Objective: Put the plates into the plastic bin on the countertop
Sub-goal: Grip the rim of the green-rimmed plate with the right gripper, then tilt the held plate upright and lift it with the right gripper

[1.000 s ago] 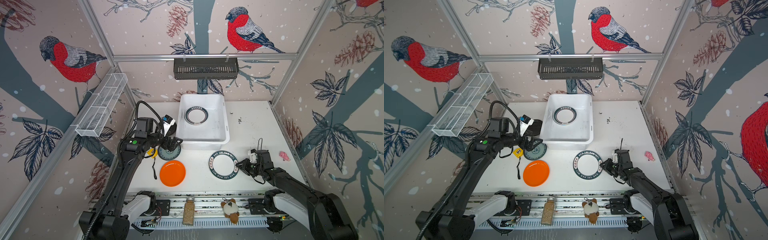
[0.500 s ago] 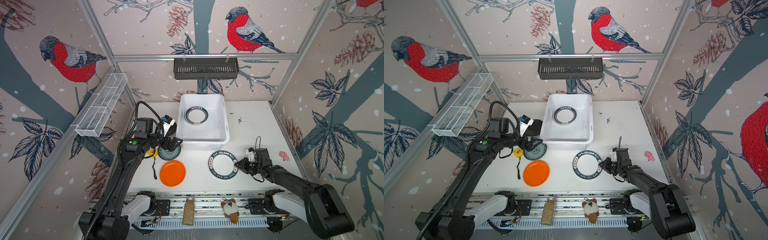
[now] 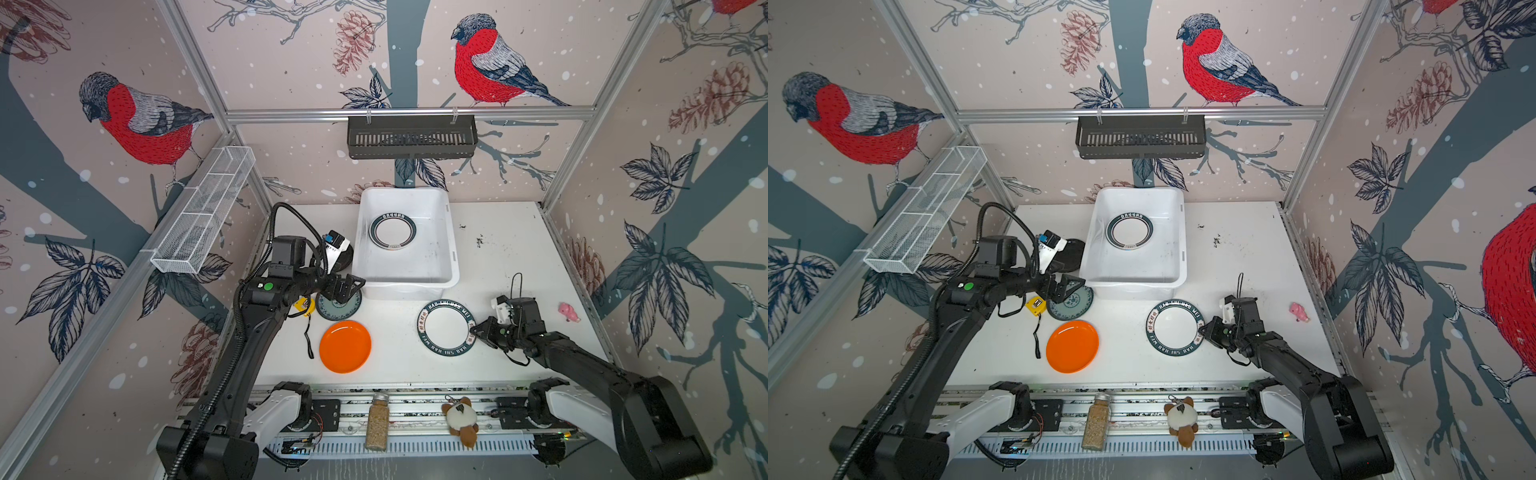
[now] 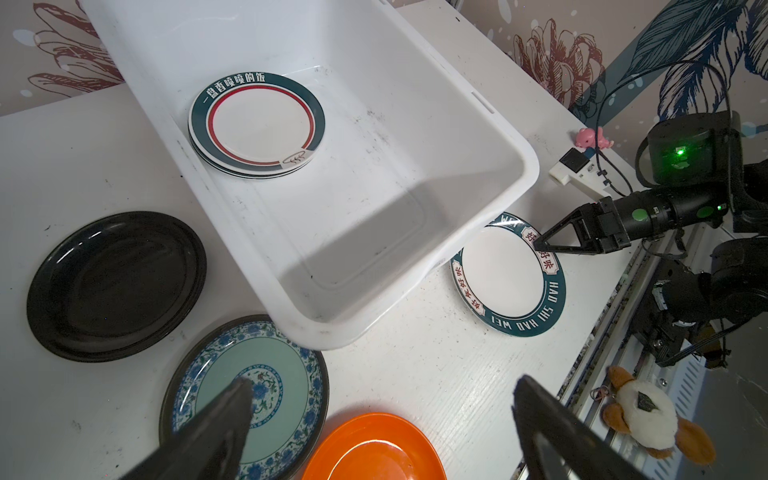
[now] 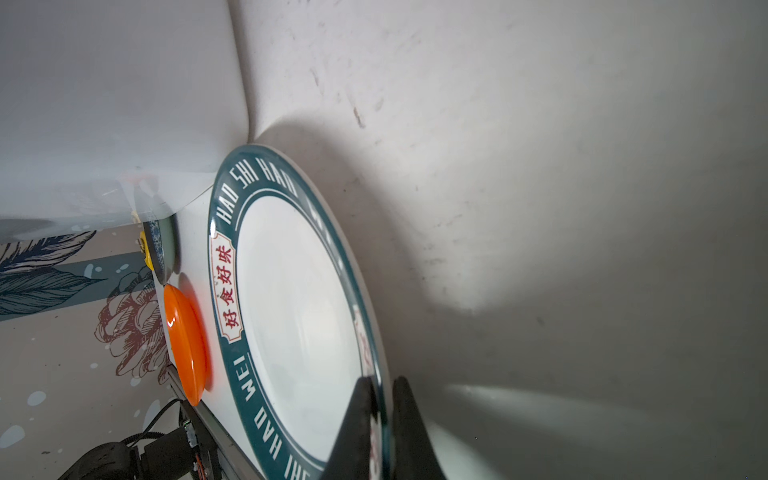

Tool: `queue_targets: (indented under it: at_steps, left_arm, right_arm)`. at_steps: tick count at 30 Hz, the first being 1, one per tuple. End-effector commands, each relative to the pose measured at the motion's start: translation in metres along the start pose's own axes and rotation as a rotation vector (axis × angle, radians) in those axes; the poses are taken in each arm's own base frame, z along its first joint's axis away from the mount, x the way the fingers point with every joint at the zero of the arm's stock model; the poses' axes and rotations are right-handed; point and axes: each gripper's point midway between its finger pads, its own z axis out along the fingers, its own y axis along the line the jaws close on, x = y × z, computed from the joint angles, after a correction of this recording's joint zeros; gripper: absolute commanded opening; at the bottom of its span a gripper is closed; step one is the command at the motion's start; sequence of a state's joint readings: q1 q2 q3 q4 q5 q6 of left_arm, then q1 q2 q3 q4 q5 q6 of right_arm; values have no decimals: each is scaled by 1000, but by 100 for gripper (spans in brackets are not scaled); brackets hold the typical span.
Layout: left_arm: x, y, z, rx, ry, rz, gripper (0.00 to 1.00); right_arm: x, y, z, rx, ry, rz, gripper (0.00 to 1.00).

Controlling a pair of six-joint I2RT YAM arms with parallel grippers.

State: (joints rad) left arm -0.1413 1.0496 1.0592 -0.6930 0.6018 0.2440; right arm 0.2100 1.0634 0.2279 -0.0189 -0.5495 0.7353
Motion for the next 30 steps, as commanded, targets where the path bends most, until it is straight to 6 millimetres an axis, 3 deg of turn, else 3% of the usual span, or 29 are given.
queue_targets:
  at_steps: [1, 13, 30]
  left_arm:
    - [-5, -2, -1, 11, -22, 19, 97]
    - [-8, -2, -6, -8, -25, 35, 97]
    - [-12, -2, -6, -2, -29, 28, 97]
  right_arm:
    - [8, -19, -4, 96, 15, 24, 4]
    - [-1, 7, -16, 19, -17, -8, 2]
    - [-16, 20, -45, 43, -115, 24, 1]
